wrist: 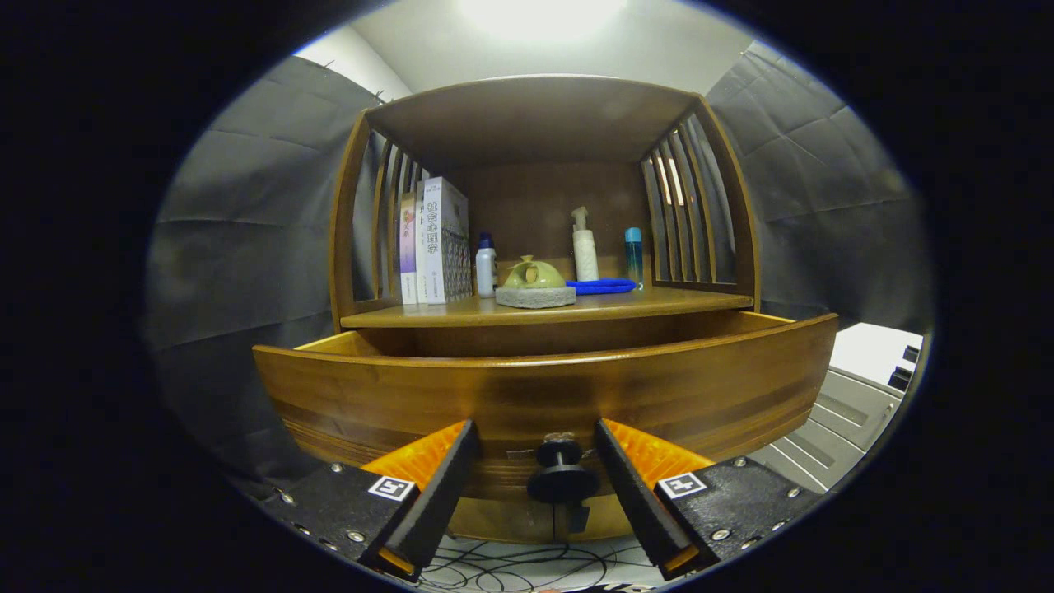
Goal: Pull open the drawer, take out the items inside it, and place them on the countertop above the cabinet.
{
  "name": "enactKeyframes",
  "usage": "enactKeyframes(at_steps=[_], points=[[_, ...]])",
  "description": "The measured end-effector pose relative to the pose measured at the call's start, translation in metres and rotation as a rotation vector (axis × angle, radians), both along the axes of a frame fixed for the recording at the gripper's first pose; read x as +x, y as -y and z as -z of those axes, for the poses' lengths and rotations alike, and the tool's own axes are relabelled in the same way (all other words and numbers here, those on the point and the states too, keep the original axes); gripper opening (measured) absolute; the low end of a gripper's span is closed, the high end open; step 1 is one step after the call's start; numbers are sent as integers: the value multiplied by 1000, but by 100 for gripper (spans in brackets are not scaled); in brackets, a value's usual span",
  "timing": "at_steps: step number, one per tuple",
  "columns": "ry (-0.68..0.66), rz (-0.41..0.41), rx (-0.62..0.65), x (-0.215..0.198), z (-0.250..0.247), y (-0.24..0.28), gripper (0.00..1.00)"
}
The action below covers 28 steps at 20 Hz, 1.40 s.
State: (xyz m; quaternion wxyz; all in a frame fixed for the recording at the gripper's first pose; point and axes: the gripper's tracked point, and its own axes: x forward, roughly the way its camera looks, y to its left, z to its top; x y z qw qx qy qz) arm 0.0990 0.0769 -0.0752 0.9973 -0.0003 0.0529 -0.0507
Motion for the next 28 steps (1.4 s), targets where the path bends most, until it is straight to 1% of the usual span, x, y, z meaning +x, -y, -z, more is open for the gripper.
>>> enactKeyframes(at_steps=[10, 21, 25, 28], points=[[-11, 9, -6, 50, 0, 5, 92], [-11, 15, -62, 97, 2, 8, 93], [26, 14, -124, 114, -1, 11, 93], [21, 26, -120, 122, -1, 11, 94]])
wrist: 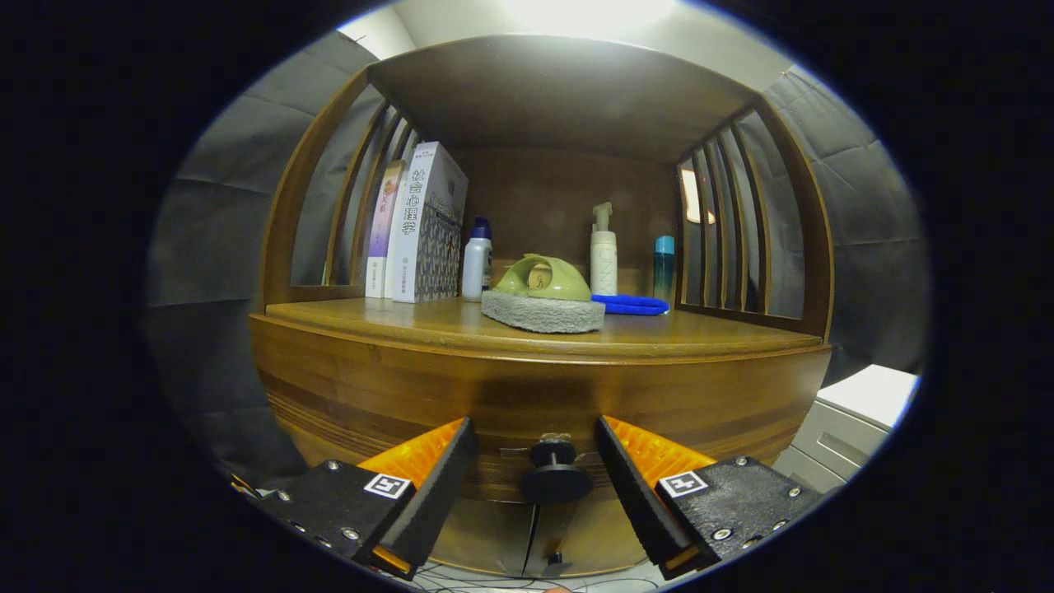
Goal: Pull open the drawer, take out the items inside it, and place them on the countertop above the cabinet.
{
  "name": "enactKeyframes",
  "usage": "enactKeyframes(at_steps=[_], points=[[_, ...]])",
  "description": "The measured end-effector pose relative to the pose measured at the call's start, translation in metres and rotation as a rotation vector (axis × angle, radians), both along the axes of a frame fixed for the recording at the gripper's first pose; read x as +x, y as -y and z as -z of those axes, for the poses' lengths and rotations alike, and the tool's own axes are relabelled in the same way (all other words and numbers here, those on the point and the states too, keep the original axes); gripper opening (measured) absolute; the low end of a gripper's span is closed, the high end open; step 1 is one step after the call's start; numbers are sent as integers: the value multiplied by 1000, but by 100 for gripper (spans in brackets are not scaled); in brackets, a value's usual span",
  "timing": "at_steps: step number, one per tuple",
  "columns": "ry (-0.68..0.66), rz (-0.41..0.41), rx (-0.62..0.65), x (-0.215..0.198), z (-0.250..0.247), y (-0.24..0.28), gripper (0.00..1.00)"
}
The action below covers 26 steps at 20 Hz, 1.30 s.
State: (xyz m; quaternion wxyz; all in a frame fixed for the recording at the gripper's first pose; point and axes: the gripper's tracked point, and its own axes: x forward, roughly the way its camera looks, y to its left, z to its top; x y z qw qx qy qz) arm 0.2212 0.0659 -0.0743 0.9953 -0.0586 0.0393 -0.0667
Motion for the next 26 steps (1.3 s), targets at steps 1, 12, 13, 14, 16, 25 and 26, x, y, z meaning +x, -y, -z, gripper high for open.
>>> enactKeyframes(at_steps=[1, 12, 13, 14, 16, 25, 26], points=[[-2, 5, -7, -1, 0, 0, 94], [31, -72, -16, -65, -32, 7, 95], [36, -73, -16, -76, -39, 12, 95], [50, -80, -16, -86, -49, 13, 95], [62, -89, -13, -103, -62, 16, 95], [79, -72, 59, -156, -97, 33, 95], [80, -75, 52, -159, -99, 34, 95]])
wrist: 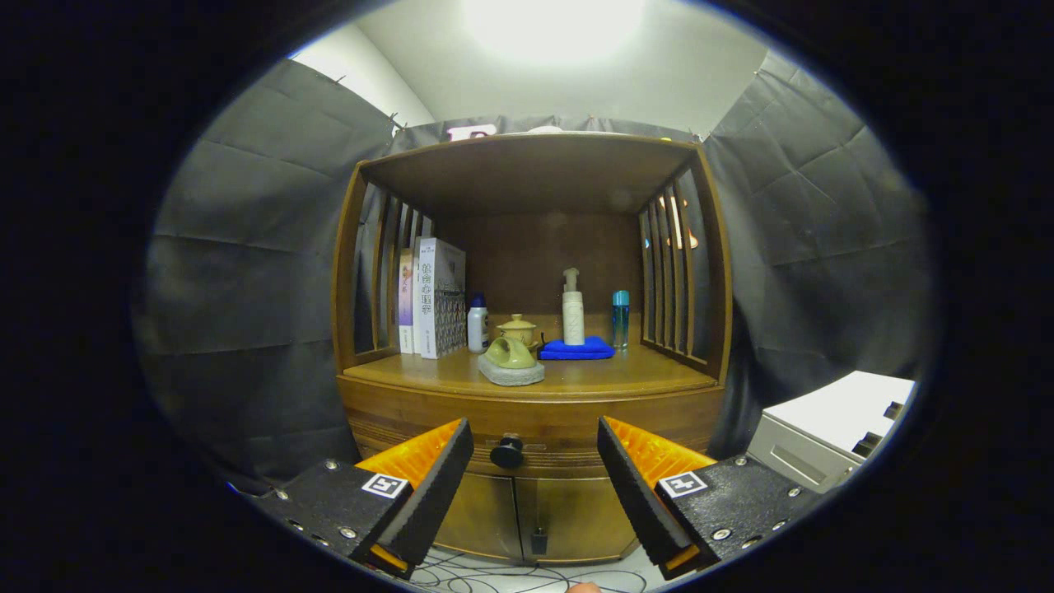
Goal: Pull open the drawer, take out the items inside it, and place them on the countertop above the cabinet.
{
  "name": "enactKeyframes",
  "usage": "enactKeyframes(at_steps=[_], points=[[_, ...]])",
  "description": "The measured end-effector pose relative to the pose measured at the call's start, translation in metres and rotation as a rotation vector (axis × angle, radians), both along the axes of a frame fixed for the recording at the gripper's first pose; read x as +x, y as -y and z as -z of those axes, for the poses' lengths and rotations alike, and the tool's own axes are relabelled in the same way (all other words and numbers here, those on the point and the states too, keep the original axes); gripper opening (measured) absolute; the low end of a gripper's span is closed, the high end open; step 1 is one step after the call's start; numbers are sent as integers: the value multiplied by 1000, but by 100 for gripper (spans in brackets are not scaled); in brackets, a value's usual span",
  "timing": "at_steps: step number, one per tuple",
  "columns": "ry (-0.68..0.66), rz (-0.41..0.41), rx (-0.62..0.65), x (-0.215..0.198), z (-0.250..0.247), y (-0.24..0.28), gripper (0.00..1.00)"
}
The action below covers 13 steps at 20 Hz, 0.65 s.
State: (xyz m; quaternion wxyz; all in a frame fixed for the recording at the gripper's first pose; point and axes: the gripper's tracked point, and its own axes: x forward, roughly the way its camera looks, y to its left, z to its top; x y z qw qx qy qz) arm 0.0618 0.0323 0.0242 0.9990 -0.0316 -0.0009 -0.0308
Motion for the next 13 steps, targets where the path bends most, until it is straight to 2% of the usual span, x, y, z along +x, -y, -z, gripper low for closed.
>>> enactKeyframes(at_steps=[3, 13], points=[[5, 16, -9, -10, -4, 10, 95], [3, 23, 80, -20, -3, 10, 95]])
